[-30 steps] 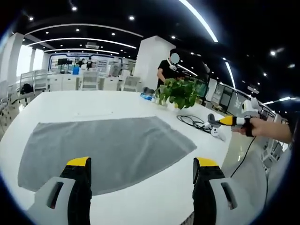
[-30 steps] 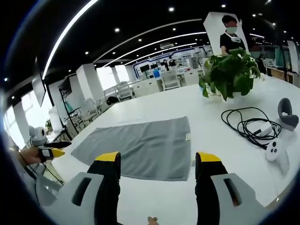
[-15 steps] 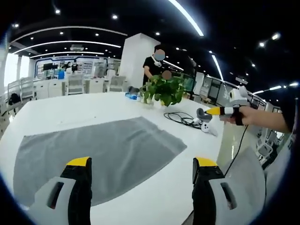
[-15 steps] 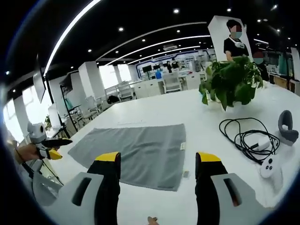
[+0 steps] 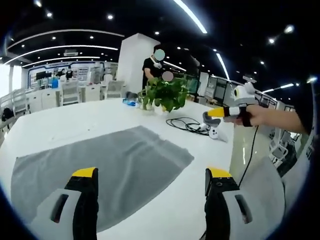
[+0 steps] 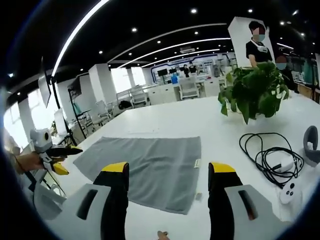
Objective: Fold the towel on the table until its edges align and the towel forms a compact rectangular stack.
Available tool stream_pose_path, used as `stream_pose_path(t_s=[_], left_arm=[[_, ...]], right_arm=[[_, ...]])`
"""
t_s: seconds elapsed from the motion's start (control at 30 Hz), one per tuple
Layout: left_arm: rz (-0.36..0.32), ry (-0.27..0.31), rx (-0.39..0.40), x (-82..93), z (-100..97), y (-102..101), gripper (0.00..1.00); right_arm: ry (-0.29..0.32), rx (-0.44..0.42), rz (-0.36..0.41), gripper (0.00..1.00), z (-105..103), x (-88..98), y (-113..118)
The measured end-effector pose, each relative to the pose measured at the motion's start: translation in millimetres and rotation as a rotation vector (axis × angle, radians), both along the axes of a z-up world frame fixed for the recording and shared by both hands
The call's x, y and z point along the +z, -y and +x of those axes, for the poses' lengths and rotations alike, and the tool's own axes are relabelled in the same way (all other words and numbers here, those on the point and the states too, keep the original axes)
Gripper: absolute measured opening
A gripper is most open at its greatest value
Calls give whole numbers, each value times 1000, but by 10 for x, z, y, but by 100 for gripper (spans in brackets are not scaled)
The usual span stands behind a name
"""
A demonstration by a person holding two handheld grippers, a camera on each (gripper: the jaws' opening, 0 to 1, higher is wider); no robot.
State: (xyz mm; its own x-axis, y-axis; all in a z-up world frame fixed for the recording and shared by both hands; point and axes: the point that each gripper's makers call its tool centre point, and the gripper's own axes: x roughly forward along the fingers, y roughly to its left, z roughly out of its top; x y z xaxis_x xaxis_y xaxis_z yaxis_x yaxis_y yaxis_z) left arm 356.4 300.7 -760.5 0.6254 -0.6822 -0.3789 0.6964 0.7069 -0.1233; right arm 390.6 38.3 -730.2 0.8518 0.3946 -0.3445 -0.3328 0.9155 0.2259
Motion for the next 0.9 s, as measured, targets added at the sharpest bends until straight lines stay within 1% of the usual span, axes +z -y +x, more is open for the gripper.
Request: stream_pose_path(t_s=[0.1,0.33,0.5,0.67,0.9], left_arm=[[17,-8,-27,-50,0,84,90],[32,-40,-73,-148,13,271,89],[59,-33,-128,-176,56,463,89],[83,-38,-172,-230,130,660,88],[87,-53,-210,-342,259,936,87]], right_arm=[[-1,5,4,64,63,-15,-5],[-5,19,16,63,238,-48,-20],[-11,28,22,63,391,-82,-29],[1,18,43,63,564,-81,-10],[-1,24,54,63,771,-152,23]])
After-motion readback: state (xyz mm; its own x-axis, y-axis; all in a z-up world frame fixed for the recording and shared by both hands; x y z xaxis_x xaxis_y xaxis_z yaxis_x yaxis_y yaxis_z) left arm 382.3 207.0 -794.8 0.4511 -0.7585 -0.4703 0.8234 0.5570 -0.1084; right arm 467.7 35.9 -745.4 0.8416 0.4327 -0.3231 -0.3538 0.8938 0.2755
